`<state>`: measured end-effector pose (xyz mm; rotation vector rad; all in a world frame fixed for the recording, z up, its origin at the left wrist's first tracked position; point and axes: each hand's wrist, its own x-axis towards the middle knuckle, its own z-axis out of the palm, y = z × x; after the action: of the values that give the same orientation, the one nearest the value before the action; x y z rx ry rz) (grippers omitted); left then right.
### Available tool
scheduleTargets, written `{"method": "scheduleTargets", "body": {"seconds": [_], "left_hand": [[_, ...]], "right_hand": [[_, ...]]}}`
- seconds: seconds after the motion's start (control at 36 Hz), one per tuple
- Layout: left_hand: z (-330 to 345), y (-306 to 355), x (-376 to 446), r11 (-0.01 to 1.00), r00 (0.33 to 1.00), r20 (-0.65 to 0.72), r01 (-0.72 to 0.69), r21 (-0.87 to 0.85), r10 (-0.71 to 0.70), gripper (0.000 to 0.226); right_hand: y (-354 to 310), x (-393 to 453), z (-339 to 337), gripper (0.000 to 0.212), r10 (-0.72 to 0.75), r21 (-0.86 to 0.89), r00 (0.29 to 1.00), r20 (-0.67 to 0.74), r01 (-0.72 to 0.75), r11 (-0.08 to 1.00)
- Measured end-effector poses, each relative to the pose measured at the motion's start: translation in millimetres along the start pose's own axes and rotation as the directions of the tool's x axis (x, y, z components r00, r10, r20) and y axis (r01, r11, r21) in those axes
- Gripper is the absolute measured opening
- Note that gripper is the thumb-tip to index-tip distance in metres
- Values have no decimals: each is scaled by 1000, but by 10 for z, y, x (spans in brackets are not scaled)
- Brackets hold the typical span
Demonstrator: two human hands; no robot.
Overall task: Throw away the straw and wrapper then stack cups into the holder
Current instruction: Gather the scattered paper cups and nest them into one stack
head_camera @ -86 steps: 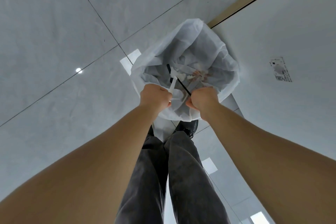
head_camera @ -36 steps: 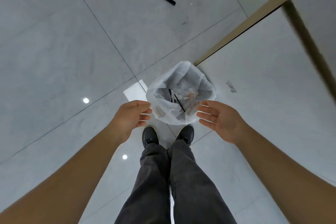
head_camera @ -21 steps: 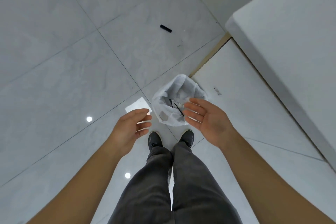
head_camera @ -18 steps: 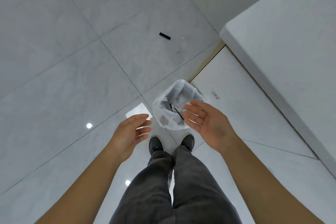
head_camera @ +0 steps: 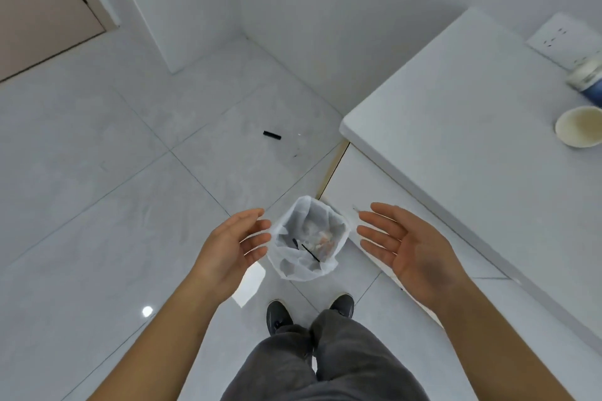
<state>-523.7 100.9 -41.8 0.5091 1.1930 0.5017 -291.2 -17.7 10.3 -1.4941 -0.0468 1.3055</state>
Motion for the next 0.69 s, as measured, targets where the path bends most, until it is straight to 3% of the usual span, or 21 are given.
{"method": "scheduleTargets", "body": {"seconds": [0.53, 0.69], "left_hand": [[1893, 401, -242, 986, 939, 339, -107, 127, 58, 11], [2644, 293, -432, 959, 903, 425, -175, 221, 67, 14]], "right_hand": [[-917, -664, -1237, 31, -207, 203, 943, -262, 263, 943], [-1174, -891, -1939, 29, -285, 96, 911, -300, 325, 941]]}}
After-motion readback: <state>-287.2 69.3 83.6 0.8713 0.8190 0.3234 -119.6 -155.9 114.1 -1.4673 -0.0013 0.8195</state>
